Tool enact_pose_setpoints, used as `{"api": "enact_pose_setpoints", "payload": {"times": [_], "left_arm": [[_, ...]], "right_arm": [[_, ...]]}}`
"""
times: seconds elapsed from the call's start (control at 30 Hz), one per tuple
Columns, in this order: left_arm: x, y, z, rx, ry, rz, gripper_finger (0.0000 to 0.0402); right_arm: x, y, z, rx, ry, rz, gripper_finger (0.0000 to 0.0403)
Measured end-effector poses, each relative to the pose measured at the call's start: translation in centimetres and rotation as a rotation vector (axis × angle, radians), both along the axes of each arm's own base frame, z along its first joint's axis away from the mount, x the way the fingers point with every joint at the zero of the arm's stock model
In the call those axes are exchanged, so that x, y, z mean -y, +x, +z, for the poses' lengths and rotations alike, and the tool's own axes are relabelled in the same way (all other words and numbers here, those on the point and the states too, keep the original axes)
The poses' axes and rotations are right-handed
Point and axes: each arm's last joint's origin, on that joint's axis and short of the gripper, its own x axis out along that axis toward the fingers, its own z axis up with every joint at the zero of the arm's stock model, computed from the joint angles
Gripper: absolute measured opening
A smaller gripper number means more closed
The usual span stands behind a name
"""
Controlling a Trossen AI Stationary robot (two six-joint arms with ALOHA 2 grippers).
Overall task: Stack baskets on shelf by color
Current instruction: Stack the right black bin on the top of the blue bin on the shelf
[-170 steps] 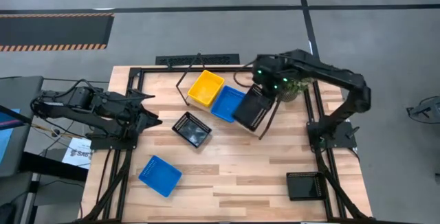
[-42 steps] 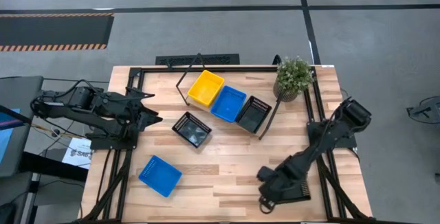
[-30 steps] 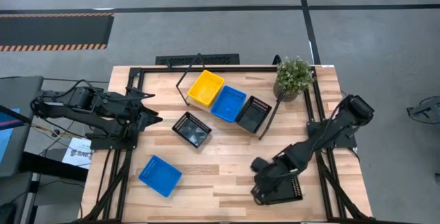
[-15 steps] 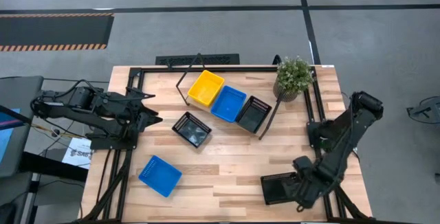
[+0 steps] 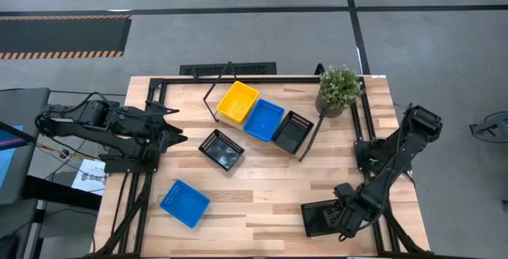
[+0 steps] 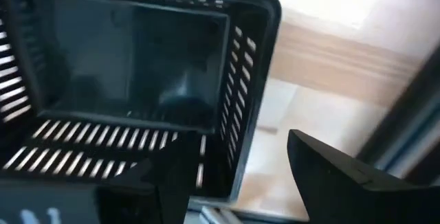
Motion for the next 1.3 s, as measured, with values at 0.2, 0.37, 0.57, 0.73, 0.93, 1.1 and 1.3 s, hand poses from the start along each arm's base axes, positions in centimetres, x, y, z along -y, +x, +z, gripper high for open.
{"api": "enact_pose_setpoints", "payload": {"times": [0.2,0.37,0.57,0.73,0.93,1.1,1.3], "left_arm": [[0.0,0.0,0.0,0.001,-0.014,0.010,0.0238],[0.0,0.0,0.0,0.001,-0.013,0.011,0.0238],[0.0,0.0,0.0,0.002,0.000,0.014,0.0238],[0.0,0.0,0.0,0.001,0.000,0.013,0.0238],[0.0,0.0,0.0,-0.005,0.012,-0.014,0.0238],[0.1,0.0,0.0,-0.009,0.014,-0.049,0.0238],[0.1,0.0,0.0,-0.010,0.049,-0.065,0.0238]], "right_arm": [[0.6,-0.2,-1.5,-0.001,-0.002,-0.007,0.0230],[0.9,0.2,-1.6,0.005,0.004,-0.012,0.0130],[1.2,1.2,-1.5,0.041,0.034,0.016,0.0019],[1.5,2.6,0.5,0.159,0.076,0.036,0.0010],[3.5,5.1,7.8,0.420,0.089,0.097,0.0017],[8.0,7.5,15.9,0.671,0.012,0.201,0.0005],[16.7,8.7,22.8,0.708,-0.259,0.324,0.0010]]}}
